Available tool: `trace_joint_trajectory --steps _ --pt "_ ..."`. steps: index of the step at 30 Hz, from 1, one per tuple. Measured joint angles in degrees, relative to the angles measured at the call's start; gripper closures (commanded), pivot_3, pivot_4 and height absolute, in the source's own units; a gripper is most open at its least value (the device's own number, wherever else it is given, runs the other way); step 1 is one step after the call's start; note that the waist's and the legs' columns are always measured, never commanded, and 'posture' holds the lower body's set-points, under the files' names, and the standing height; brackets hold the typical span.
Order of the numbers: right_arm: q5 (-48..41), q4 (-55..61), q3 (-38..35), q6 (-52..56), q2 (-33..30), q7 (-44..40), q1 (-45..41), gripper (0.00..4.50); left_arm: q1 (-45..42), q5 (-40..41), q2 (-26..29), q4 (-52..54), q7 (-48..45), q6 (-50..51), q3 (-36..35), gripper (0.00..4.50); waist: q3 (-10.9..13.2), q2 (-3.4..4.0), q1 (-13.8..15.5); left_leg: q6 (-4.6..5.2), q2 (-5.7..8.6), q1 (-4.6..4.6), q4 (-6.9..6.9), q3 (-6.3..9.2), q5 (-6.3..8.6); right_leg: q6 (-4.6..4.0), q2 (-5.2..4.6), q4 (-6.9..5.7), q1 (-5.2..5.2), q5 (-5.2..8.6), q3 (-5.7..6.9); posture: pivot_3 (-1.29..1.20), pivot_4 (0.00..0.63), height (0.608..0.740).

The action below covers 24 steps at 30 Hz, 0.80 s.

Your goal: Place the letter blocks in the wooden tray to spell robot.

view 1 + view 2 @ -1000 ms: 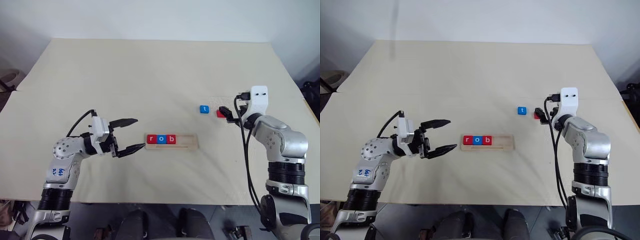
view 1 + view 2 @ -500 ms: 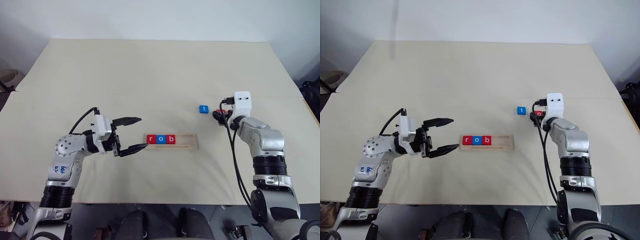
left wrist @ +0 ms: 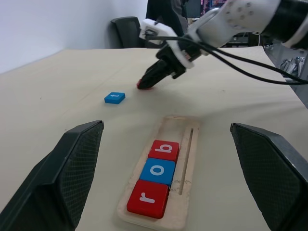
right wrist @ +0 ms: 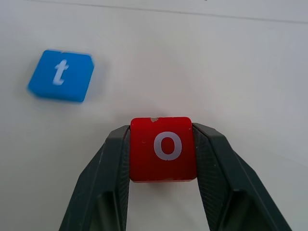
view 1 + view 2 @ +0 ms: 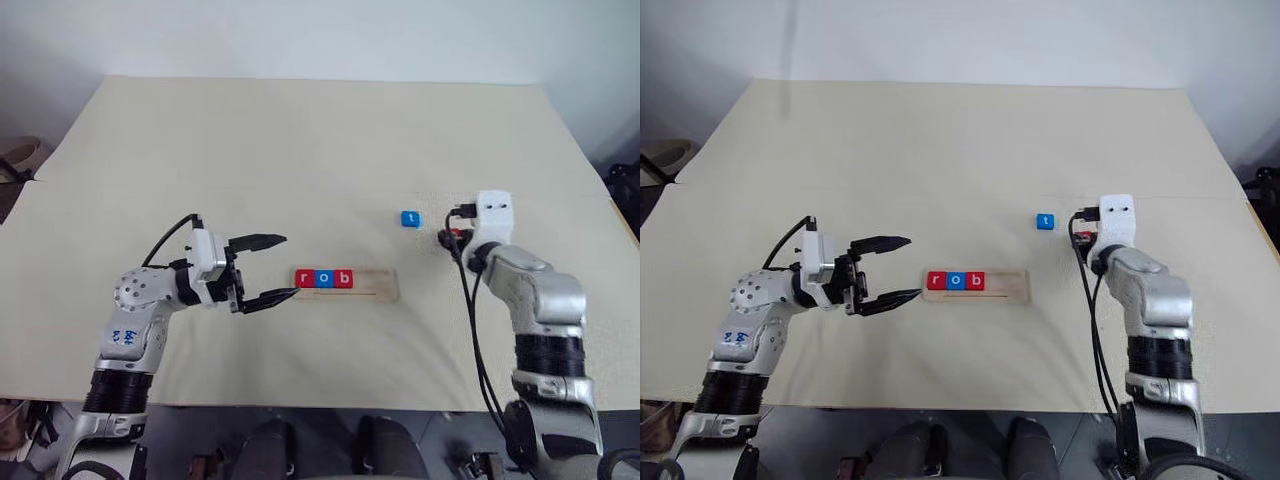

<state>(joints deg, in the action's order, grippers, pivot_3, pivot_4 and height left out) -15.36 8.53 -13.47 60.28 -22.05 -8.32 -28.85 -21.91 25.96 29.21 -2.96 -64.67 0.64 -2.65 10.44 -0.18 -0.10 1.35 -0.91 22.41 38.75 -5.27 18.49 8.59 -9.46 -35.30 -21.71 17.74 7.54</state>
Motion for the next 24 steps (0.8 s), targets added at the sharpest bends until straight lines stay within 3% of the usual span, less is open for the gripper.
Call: trace_joint_trajectory --steps 4,11,16,20,22,24 --pt "-2.10 13.54 -3.34 9.58 2.52 1.84 5.82 3.03 -0.87 -0.02 -0.42 -1.99 -0.86 -0.15 0.41 0.00 0.00 0.00 -0.02 0.00 0.03 -0.01 -0.05 -0.01 0.00 0.00 0.00 0.03 0.00 0.00 -0.01 0.00 0.150 0.740" --pt "-2.93 23.72 -5.35 16.65 9.87 4.98 11.38 3.03 -2.07 -0.04 -1.58 -2.79 -1.46 -0.33 0.85 0.00 0.00 0.01 -0.13 0.00 0.06 -0.02 -0.14 -0.05 0.00 0.00 0.02 0.02 -0.07 0.00 -0.07 0.00 0.150 0.740" --pt "-2.85 23.91 -4.87 17.24 10.00 4.95 11.68 1.36 -2.06 -0.04 -1.54 -2.79 -1.68 -0.32 0.99 0.00 0.00 0.01 -0.14 0.00 0.06 -0.01 -0.14 -0.06 0.00 0.00 0.02 0.01 -0.10 0.00 -0.08 0.00 0.150 0.740" --pt "-4.38 22.25 -4.86 17.24 2.93 0.19 9.90 0.02 -1.89 -0.04 -1.00 -2.67 -1.69 -0.22 0.88 0.00 0.00 0.00 -0.08 0.02 0.08 0.00 -0.13 -0.07 0.01 0.00 0.00 0.05 -0.10 0.00 -0.11 0.00 0.150 0.740" --pt "-5.72 21.29 -4.87 15.98 -2.42 -4.27 8.77 0.02 -1.56 -0.03 -0.87 -2.53 -1.62 -0.09 0.76 0.00 0.00 0.00 -0.10 0.03 0.06 -0.01 -0.17 -0.06 0.01 0.00 0.01 0.09 -0.09 0.00 -0.08 0.00 0.150 0.740" --pt "-7.84 18.37 -2.50 9.94 -12.20 -14.49 9.52 0.02 -0.51 0.00 -0.64 -1.83 -1.61 0.02 0.71 0.00 0.02 0.04 -0.09 0.05 0.09 -0.01 -0.27 -0.10 0.02 0.02 0.01 0.23 -0.09 -0.01 -0.11 0.00 0.150 0.740"
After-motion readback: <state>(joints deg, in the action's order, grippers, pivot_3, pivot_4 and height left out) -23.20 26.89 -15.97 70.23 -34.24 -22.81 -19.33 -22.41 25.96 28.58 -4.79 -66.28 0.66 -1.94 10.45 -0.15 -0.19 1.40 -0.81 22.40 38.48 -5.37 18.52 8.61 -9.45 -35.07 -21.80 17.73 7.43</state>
